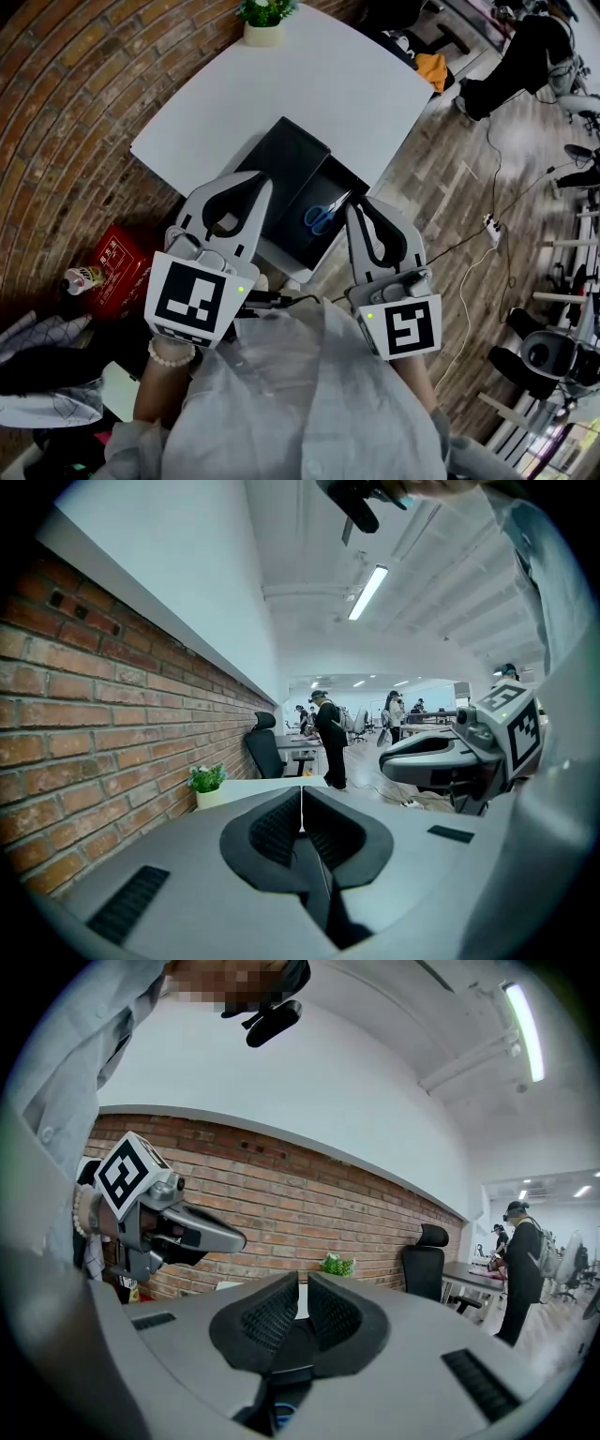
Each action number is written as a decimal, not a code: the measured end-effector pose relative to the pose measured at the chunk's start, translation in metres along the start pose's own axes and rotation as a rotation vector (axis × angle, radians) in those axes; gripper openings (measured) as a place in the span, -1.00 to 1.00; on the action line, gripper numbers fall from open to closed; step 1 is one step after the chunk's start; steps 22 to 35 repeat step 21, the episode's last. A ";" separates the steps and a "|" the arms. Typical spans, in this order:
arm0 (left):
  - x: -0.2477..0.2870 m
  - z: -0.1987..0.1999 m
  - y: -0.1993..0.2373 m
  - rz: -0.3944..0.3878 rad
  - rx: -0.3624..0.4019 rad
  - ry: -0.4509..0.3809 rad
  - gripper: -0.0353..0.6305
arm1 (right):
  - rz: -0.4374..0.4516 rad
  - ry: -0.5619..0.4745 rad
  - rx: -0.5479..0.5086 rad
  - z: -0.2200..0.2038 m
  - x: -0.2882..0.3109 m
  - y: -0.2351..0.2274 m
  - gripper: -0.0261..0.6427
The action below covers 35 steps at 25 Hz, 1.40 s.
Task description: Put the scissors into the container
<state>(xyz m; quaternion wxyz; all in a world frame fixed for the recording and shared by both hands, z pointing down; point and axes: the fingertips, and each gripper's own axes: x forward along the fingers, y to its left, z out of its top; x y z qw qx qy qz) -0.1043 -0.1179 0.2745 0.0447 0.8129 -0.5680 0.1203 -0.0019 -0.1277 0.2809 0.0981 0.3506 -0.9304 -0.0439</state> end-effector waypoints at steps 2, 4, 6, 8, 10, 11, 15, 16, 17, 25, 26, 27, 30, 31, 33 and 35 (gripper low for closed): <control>0.000 -0.001 0.000 0.002 -0.002 0.002 -0.83 | -0.002 0.037 -0.006 -0.006 -0.002 0.000 -0.75; 0.001 -0.002 -0.001 0.002 0.000 0.006 -0.83 | -0.008 0.016 -0.002 -0.003 -0.001 0.000 -0.75; 0.002 -0.002 -0.002 0.001 0.002 0.009 -0.83 | -0.010 -0.014 -0.010 0.002 0.001 -0.001 -0.75; 0.003 -0.001 -0.003 0.000 0.001 0.011 -0.83 | -0.011 -0.006 -0.022 0.001 0.001 -0.001 -0.75; 0.004 -0.002 -0.004 -0.001 0.000 0.012 -0.83 | -0.011 0.002 -0.026 0.000 0.001 -0.001 -0.74; 0.004 -0.002 -0.004 -0.002 -0.001 0.012 -0.83 | -0.012 0.004 -0.027 -0.001 0.000 -0.001 -0.74; 0.001 -0.005 -0.005 -0.006 -0.001 0.007 -0.83 | -0.019 0.004 -0.034 -0.002 -0.002 0.003 -0.75; 0.000 -0.005 -0.005 -0.008 -0.002 0.006 -0.83 | -0.020 0.006 -0.033 -0.003 -0.002 0.003 -0.75; -0.001 -0.006 -0.006 -0.009 -0.005 0.007 -0.83 | -0.021 0.009 -0.032 -0.003 -0.003 0.004 -0.75; 0.000 -0.006 -0.007 -0.012 -0.016 0.011 -0.83 | -0.025 0.014 -0.034 -0.003 -0.004 0.001 -0.75; 0.000 -0.006 -0.007 -0.012 -0.016 0.011 -0.83 | -0.025 0.014 -0.034 -0.003 -0.004 0.001 -0.75; 0.000 -0.006 -0.007 -0.012 -0.016 0.011 -0.83 | -0.025 0.014 -0.034 -0.003 -0.004 0.001 -0.75; 0.000 -0.006 -0.007 -0.012 -0.016 0.011 -0.83 | -0.025 0.014 -0.034 -0.003 -0.004 0.001 -0.75; 0.000 -0.006 -0.007 -0.012 -0.016 0.011 -0.83 | -0.025 0.014 -0.034 -0.003 -0.004 0.001 -0.75; 0.000 -0.006 -0.007 -0.012 -0.016 0.011 -0.83 | -0.025 0.014 -0.034 -0.003 -0.004 0.001 -0.75; 0.000 -0.006 -0.007 -0.012 -0.016 0.011 -0.83 | -0.025 0.014 -0.034 -0.003 -0.004 0.001 -0.75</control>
